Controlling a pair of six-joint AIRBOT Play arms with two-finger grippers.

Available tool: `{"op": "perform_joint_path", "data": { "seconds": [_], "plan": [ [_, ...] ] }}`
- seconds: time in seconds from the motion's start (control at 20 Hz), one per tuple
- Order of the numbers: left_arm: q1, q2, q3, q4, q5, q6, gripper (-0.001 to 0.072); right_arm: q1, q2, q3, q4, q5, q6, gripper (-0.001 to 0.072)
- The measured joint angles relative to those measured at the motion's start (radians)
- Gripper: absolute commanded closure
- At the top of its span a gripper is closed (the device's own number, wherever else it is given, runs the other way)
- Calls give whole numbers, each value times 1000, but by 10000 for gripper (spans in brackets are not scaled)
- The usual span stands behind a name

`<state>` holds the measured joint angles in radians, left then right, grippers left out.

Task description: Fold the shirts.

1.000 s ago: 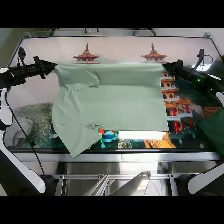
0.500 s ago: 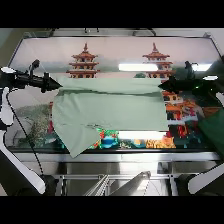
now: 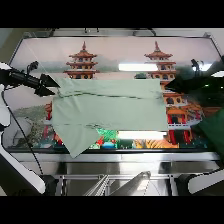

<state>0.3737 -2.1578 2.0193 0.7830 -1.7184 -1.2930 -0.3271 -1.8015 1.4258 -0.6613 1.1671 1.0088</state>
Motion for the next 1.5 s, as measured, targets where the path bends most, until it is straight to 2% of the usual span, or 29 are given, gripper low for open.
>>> {"op": "perform_joint_path", "data": {
  "seconds": [0.1,0.15,0.25,0.5,0.7,0.8,0.95,1.0,1.05,1.1,1.15,1.3,1.5],
  "plan": [
    [22,67,-69,6,-20,-18,11,-16,61,-16,-55,48,29,419],
    [34,115,-136,6,-30,-19,11,-21,95,-41,-77,72,40,468],
    [60,235,-331,7,-29,-13,11,-27,163,-126,-105,99,47,481],
    [116,545,-911,107,95,13,11,-31,330,-405,-102,71,18,480],
    [130,646,-1154,222,212,6,10,-31,433,-536,-23,53,-47,480],
    [123,651,-1200,228,259,6,10,-31,468,-562,4,50,-61,480],
    [84,613,-1212,149,283,29,11,-31,511,-581,23,51,-75,480],
    [64,592,-1209,115,290,40,128,-32,524,-584,27,53,-75,479],
    [41,569,-1203,90,303,55,187,-33,534,-586,28,59,-76,467],
    [22,548,-1196,69,310,68,185,-35,543,-587,32,62,-75,399],
    [3,532,-1188,53,313,79,185,-40,551,-589,32,65,-72,364],
    [-32,509,-1161,46,306,101,186,-74,562,-591,8,74,-19,364],
    [-28,525,-1147,76,303,117,186,-158,565,-607,-120,122,77,364]
  ]
}}
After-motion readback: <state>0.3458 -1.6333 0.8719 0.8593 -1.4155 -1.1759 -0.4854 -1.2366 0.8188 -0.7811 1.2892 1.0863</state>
